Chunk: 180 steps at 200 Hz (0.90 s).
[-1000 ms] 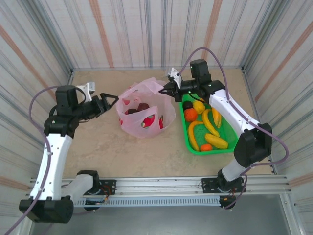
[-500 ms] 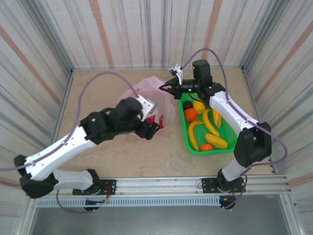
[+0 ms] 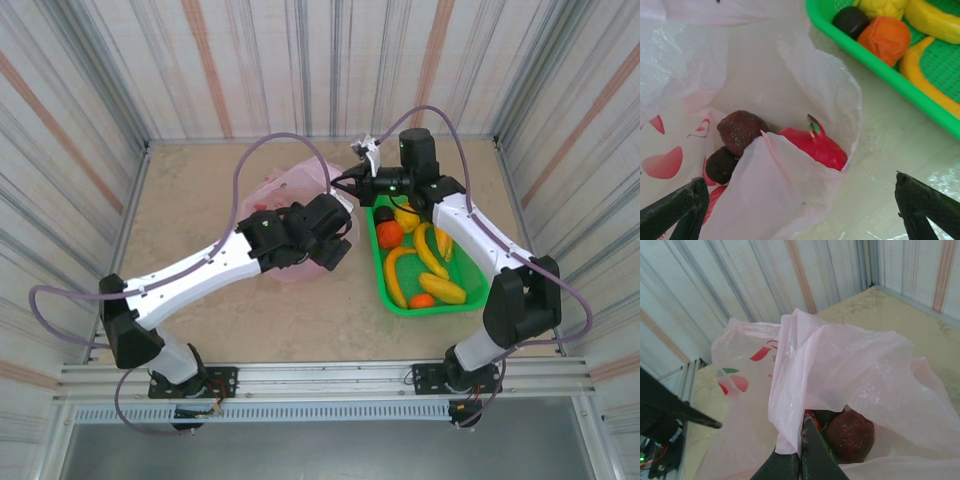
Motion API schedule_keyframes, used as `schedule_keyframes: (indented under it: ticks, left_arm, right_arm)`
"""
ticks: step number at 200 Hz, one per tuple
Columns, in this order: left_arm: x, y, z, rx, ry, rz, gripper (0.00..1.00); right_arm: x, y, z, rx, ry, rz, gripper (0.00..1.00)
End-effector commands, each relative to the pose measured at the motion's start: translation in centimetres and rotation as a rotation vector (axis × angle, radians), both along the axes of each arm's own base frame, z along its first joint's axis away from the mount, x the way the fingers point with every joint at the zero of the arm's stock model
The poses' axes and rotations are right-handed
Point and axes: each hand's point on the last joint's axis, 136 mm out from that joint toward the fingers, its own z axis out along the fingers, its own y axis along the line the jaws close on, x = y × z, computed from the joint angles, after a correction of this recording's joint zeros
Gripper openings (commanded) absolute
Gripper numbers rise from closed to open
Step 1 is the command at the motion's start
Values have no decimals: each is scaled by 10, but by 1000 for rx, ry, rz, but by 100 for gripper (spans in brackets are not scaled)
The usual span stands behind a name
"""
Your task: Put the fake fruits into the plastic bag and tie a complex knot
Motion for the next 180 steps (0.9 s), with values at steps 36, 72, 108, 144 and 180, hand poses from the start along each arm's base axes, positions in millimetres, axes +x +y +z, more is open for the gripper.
schedule_keyframes:
  ticks: [36, 72, 108, 144, 180]
  left_arm:
    - [31, 2, -12, -9, 12, 65, 93]
    - [36, -2, -20, -12, 7, 75, 78]
    - [38, -1, -24, -4, 10, 82, 44]
    - [34, 2, -15, -19, 5, 66, 15]
    - [21, 6, 19, -94, -23, -5, 0]
  right_arm:
    - [3, -5, -6, 17, 46, -54, 0]
    - [5, -5, -9, 18, 57, -68, 0]
    - [6, -7, -7, 17, 53, -77, 0]
    - [10, -7, -3, 20, 60, -98, 0]
    - [10, -6, 13, 71, 91, -97, 0]
